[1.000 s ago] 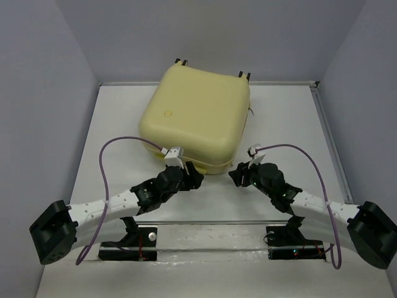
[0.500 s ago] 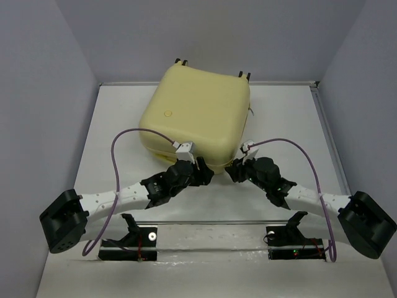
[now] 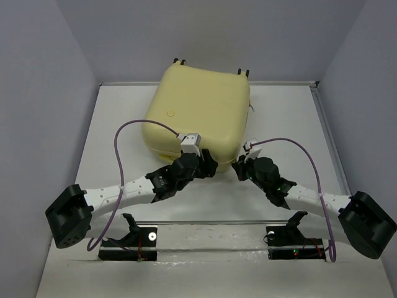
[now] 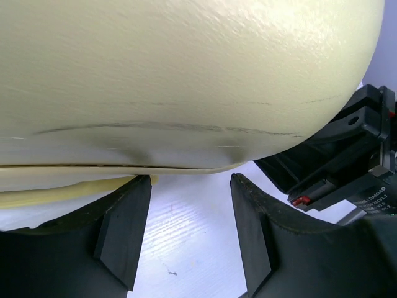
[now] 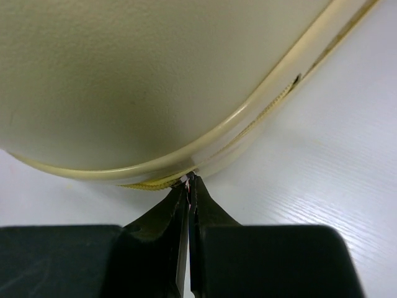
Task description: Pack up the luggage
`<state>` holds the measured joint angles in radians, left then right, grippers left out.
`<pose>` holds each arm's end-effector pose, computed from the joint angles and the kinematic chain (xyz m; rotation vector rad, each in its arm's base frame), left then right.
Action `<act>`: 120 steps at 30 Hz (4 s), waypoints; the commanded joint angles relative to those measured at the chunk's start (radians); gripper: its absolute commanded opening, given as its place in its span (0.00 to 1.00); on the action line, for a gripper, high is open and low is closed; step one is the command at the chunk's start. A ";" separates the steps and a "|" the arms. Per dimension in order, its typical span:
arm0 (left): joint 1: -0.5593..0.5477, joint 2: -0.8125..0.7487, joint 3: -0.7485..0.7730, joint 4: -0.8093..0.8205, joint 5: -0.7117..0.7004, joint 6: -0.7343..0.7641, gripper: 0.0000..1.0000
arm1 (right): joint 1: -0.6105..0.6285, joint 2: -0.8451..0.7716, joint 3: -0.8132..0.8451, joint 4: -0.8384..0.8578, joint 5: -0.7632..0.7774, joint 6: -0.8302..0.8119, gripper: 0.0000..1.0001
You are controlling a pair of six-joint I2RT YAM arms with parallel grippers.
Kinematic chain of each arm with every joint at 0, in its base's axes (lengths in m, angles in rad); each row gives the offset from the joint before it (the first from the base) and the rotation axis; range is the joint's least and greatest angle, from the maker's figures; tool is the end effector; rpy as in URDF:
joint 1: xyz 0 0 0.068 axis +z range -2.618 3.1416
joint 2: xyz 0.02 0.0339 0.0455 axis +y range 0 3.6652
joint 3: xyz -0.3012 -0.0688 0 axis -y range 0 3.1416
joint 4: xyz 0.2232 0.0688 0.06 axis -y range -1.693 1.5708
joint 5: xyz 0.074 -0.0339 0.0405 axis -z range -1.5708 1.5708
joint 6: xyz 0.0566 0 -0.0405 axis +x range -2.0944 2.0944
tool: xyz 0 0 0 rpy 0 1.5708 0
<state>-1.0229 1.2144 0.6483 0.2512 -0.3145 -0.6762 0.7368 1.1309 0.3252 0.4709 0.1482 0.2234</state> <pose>0.1488 -0.2103 0.2871 0.1153 1.9609 -0.8596 0.1629 0.1365 0.2239 -0.3919 1.8944 0.5071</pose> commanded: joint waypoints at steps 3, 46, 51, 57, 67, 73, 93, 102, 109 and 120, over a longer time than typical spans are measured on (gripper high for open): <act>0.046 -0.046 0.034 -0.010 -0.101 0.033 0.65 | -0.042 0.047 0.112 -0.003 0.272 -0.025 0.07; 0.225 0.118 -0.249 0.442 -0.201 -0.502 0.67 | 0.038 -0.220 0.008 -0.120 0.008 0.074 0.07; 0.224 0.185 -0.251 0.485 -0.216 -0.525 0.22 | 0.038 -0.203 0.014 -0.140 0.037 0.082 0.07; 0.228 0.136 -0.320 0.491 -0.239 -0.519 0.06 | 0.038 -0.163 0.031 -0.195 0.186 0.122 0.07; 0.230 -0.006 -0.386 0.448 -0.244 -0.451 0.06 | -0.085 -0.095 0.103 -0.241 0.255 0.126 0.07; 0.230 -0.065 -0.411 0.424 -0.256 -0.438 0.06 | -0.134 -0.144 0.121 -0.323 0.266 0.128 0.07; 0.156 0.079 -0.211 0.442 -0.219 -0.365 0.06 | 0.511 -0.036 0.136 -0.330 0.275 0.312 0.07; 0.165 0.096 -0.202 0.453 -0.245 -0.393 0.06 | 0.710 0.000 0.201 -0.377 0.355 0.375 0.07; 0.173 0.073 -0.239 0.453 -0.252 -0.405 0.06 | 0.633 -0.139 0.141 -0.399 0.349 0.350 0.07; -0.093 -0.110 -0.417 0.386 -0.427 -0.431 0.06 | -0.011 -0.259 0.190 -0.405 -0.128 0.148 0.07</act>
<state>-0.9375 1.1694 0.2504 0.6064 -0.6254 -1.1290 0.9146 0.7658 0.3901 -0.0566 0.0216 0.4927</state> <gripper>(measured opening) 0.356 0.076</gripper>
